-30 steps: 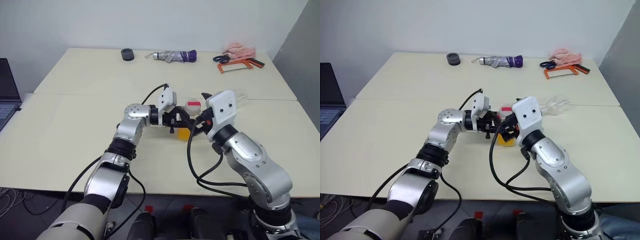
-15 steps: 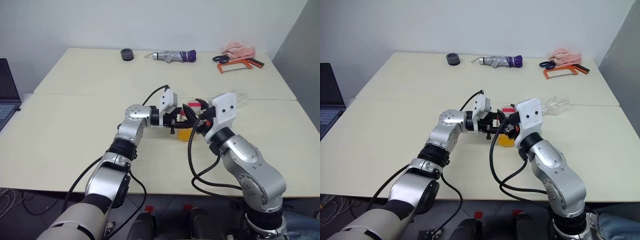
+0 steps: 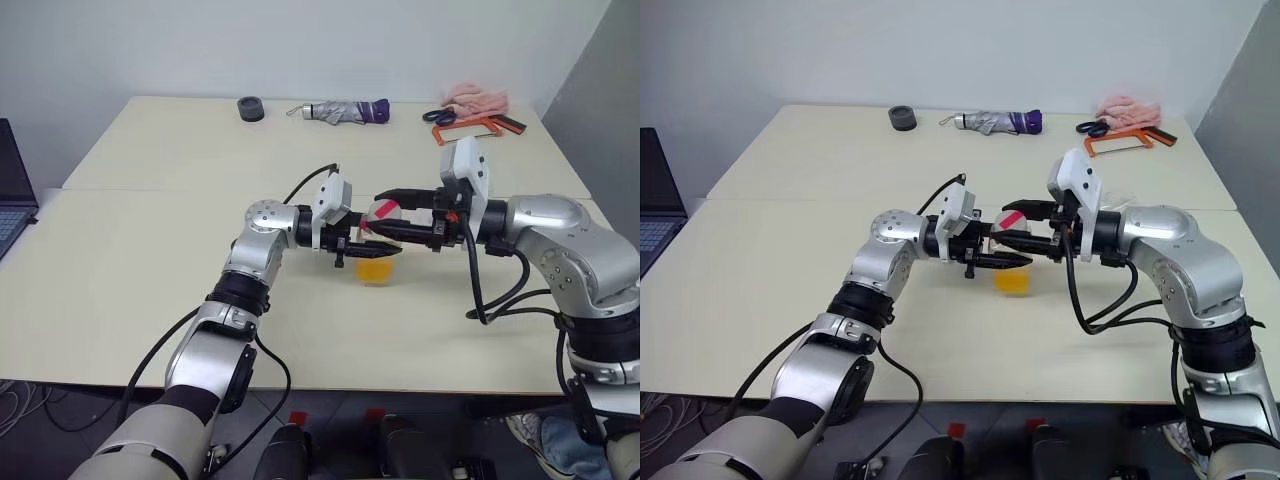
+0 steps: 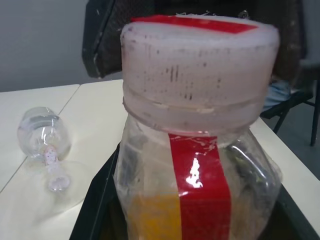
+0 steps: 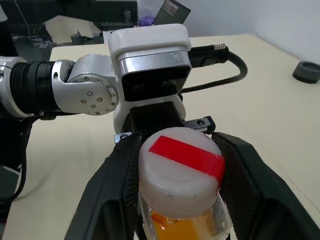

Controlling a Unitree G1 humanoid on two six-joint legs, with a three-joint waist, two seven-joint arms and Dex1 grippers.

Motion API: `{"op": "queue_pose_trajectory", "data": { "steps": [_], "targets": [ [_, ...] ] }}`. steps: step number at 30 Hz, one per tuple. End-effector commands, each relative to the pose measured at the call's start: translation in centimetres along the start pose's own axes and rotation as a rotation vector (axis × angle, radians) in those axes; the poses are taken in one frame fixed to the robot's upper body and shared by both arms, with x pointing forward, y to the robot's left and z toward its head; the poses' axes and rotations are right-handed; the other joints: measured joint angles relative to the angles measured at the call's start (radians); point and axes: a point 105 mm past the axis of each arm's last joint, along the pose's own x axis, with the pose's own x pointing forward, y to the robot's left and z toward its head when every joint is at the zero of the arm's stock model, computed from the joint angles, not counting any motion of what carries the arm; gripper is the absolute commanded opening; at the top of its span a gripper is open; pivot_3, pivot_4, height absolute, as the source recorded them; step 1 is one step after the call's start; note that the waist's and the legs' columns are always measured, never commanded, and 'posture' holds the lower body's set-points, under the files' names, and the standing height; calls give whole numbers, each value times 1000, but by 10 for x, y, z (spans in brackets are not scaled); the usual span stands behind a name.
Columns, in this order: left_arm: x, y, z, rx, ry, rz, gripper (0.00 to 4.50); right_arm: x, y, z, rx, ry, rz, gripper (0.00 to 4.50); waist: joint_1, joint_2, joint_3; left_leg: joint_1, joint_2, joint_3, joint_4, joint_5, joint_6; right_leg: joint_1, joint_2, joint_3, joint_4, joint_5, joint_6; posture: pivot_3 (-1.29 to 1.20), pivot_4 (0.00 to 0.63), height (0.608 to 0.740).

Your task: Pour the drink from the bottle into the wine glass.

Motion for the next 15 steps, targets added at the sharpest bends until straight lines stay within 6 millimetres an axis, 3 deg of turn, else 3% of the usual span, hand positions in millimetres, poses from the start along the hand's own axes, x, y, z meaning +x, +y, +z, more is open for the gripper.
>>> {"op": "queue_pose_trajectory", "data": {
  "steps": [1, 6, 15],
  "targets": [
    [-3, 1, 14, 47, -35, 14, 1733, -8, 14, 23, -65, -101, -70, 3860, 1, 0, 0, 0, 0, -1, 0, 0, 0, 0, -1, 1, 0, 0, 0, 0, 150, 740],
    [-5, 1, 13, 39, -31, 20, 1733, -11, 32, 31, -106, -154, -188, 3873, 3, 0, 0, 0, 0, -2, 1, 0, 0, 0, -2, 1, 0, 0, 0, 0, 150, 740],
    [-5, 1, 10, 33, -12, 7, 1733, 13, 22, 32, -197, -162, -375, 3873, -1, 0, 0, 0, -1, -2, 2, 0, -1, 0, 0, 1, 1, 0, 0, 0, 150, 740]
  ]
}}
